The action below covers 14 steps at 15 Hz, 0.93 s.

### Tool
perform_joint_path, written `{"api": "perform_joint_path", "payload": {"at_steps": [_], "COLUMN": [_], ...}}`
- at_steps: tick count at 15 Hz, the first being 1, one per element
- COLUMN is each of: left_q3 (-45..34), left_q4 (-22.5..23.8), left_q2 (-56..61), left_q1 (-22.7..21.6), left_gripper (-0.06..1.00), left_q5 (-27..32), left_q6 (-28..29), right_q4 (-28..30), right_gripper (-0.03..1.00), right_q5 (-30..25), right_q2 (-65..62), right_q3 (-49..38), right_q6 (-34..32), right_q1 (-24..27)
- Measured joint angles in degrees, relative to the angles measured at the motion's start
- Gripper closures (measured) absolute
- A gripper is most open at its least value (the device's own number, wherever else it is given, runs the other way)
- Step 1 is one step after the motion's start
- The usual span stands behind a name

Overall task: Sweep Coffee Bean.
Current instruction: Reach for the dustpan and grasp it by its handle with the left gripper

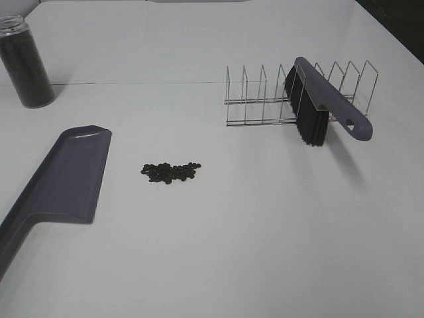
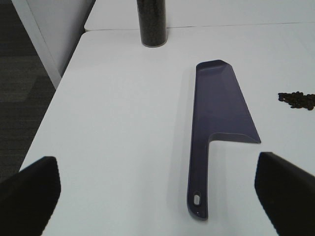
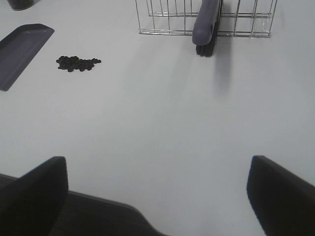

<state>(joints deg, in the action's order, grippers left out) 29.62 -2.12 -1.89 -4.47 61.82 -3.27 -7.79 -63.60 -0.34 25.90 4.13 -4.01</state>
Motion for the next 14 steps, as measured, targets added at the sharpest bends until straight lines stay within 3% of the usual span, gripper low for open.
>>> {"api": "perform_joint_path", "payload": {"at_steps": [10,14], "left_q3": [7.0,7.6], "left_q4": [0.0,-2.2], "left_q2": [-32.1,-45.4], "left_q1": [0.0,0.0], "left_gripper": [-0.05,-0.05], "left_q5": [-1.0,-6.6], "left_q6": [0.1,0.0], "right_q4": [0.0,0.0], "right_gripper": [0.05,0.05], "right_q5": [0.0,0.0], "right_q2": [0.7,0.7], "right_q3": [0.0,0.0], "right_q6": [0.0,0.0], "right_q1": [0.0,0.0]}}
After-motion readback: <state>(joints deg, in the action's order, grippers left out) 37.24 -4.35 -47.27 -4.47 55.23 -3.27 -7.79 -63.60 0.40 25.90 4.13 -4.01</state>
